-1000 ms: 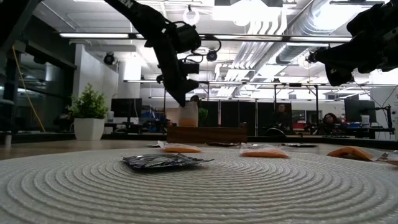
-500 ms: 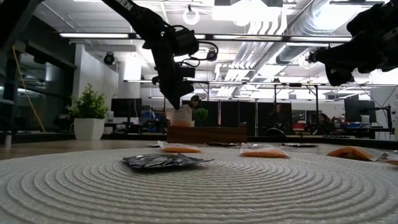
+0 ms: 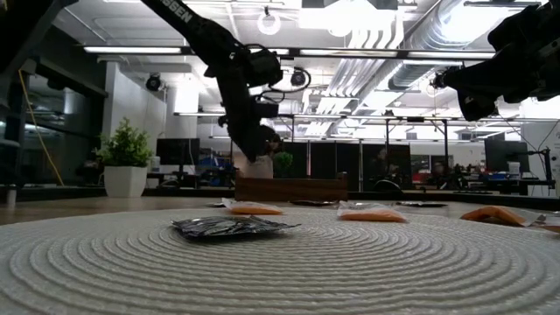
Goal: Pick & Place Tea
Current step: Put the white tea bag into the left section of the wooden organizer
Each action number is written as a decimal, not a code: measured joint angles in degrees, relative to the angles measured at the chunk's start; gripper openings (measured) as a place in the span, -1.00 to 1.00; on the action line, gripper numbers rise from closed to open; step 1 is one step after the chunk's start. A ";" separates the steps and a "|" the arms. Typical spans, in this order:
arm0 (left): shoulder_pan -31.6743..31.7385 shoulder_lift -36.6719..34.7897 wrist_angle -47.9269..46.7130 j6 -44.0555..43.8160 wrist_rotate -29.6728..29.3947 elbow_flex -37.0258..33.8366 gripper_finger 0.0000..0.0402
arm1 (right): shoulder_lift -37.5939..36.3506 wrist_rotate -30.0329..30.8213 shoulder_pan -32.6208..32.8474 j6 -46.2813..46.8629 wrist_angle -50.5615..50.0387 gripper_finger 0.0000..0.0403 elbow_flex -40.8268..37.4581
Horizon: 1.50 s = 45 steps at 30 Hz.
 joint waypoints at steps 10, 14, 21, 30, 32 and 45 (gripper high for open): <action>1.03 -0.03 1.66 0.43 -0.13 0.14 -1.00 | 0.00 0.00 -0.01 0.00 0.00 -0.94 0.00; 1.55 -0.03 2.13 1.67 -0.14 0.14 -1.00 | 0.00 -0.02 0.00 0.00 0.02 -0.94 0.00; 2.34 -0.03 3.06 3.00 0.28 0.13 -1.00 | 0.00 -0.02 0.00 0.00 0.02 -0.94 0.00; 2.64 -0.03 3.02 2.56 3.49 0.13 -1.00 | 0.00 -0.02 0.00 0.00 0.02 -0.94 0.02; 2.62 -0.03 3.20 2.56 3.87 0.12 -1.00 | 0.00 0.00 0.00 0.00 0.00 -0.94 0.01; 3.83 -0.01 4.06 2.50 3.72 0.12 -1.00 | 0.00 -0.02 0.00 0.00 0.01 -0.94 0.01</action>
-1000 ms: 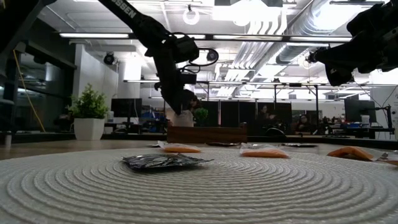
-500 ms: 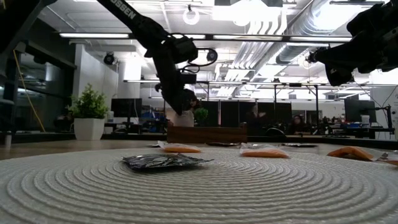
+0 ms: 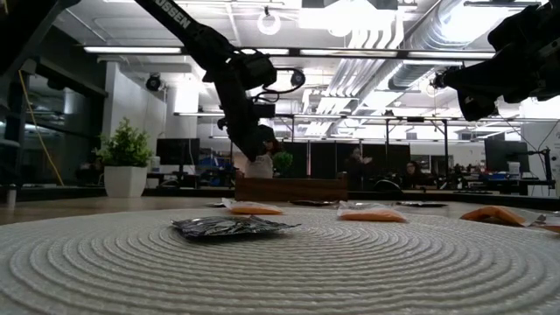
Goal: Pick & Place Tea
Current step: Put the white tea bag into the left section of the wooden organizer
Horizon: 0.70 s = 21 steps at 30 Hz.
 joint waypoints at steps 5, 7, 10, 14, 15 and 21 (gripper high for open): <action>-0.07 0.00 -0.71 -0.01 0.05 0.00 -1.00 | 0.00 0.00 -0.02 0.00 0.02 -0.94 0.01; -0.09 0.02 -0.83 0.04 0.09 0.00 -1.00 | 0.00 0.02 0.01 0.00 -0.01 -0.94 -0.01; -0.07 0.02 -0.93 0.27 1.18 0.00 -1.00 | 0.00 0.02 0.00 0.00 -0.01 -0.94 0.00; -0.07 0.02 -1.04 0.31 3.99 -0.02 -0.96 | 0.00 0.02 -0.02 0.00 -0.01 -0.94 -0.01; -0.07 0.02 -1.01 0.32 4.51 -0.02 -0.93 | 0.00 0.00 0.01 0.00 -0.01 -0.94 0.01; -0.09 0.02 -1.01 0.28 1.97 -0.02 -0.58 | 0.00 0.01 -0.01 0.00 0.00 -0.94 0.00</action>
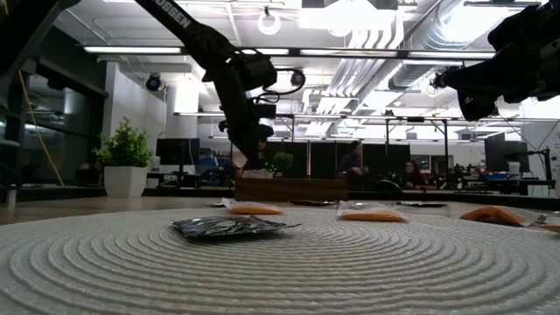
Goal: Pick & Place Tea
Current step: Put the white tea bag into the left section of the wooden organizer
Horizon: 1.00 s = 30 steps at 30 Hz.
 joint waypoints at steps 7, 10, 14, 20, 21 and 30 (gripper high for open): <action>0.00 0.00 -0.54 -0.01 -3.94 0.00 -0.28 | 0.00 0.01 -0.01 0.00 0.00 -0.94 -0.01; -0.50 -0.11 -1.29 -0.01 -4.15 0.00 -0.24 | 0.00 0.01 0.00 0.00 0.00 -0.94 0.00; -1.37 -2.30 -2.46 -0.14 -4.15 0.00 -0.23 | 0.00 -0.01 -0.01 0.00 0.01 -0.94 -0.01; -3.35 -6.64 -5.50 -4.01 -4.10 0.09 -0.23 | 0.00 0.00 0.00 0.00 0.00 -0.94 -0.01; -3.91 -7.64 -7.29 -4.82 -3.88 0.04 -0.23 | 0.00 0.01 0.00 0.00 0.00 -0.94 0.01; -11.67 -13.35 -16.97 -10.89 0.62 0.15 -0.23 | 0.00 0.01 0.00 0.00 0.00 -0.94 0.00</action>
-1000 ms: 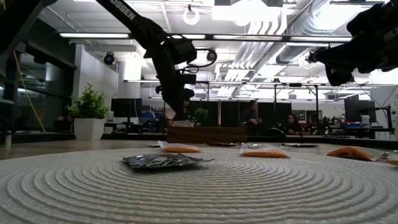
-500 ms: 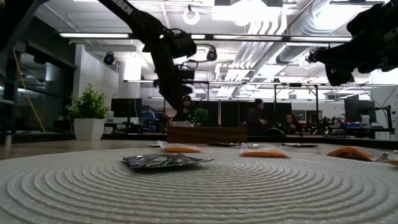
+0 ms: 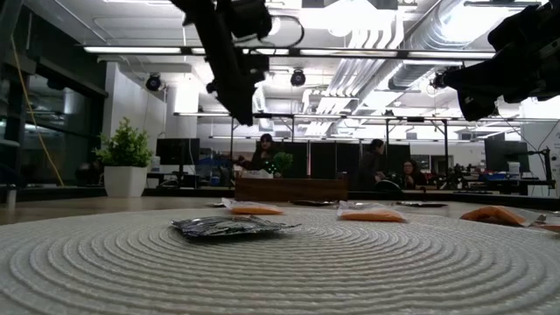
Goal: Pick & Place Tea
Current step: Put the white tea bag into the left section of the wooden organizer
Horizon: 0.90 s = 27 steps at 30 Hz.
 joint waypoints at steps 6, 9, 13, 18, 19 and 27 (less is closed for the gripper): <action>-3.84 -4.34 -5.60 -3.79 3.34 -0.15 -0.23 | 0.00 0.00 0.01 0.00 -0.01 -0.94 -0.01; -6.07 -7.35 -4.78 -6.85 4.98 -0.15 -0.23 | 0.00 0.00 -0.01 0.00 0.01 -0.94 -0.01; -9.80 -12.60 -5.06 -9.49 4.02 -0.05 -0.23 | 0.00 0.00 0.01 0.00 -0.01 -0.94 0.01; -15.28 -17.72 -7.84 -12.60 -0.59 -0.09 -0.23 | 0.00 -0.01 0.01 0.00 -0.01 -0.94 -0.01; -16.38 -18.57 -8.40 -13.18 -1.91 -0.09 -0.23 | 0.00 -0.02 0.00 0.00 0.00 -0.94 0.00; -23.42 -20.44 -10.71 -14.05 -7.52 -0.13 -0.23 | -0.04 -0.01 -0.01 0.00 0.00 -0.94 0.01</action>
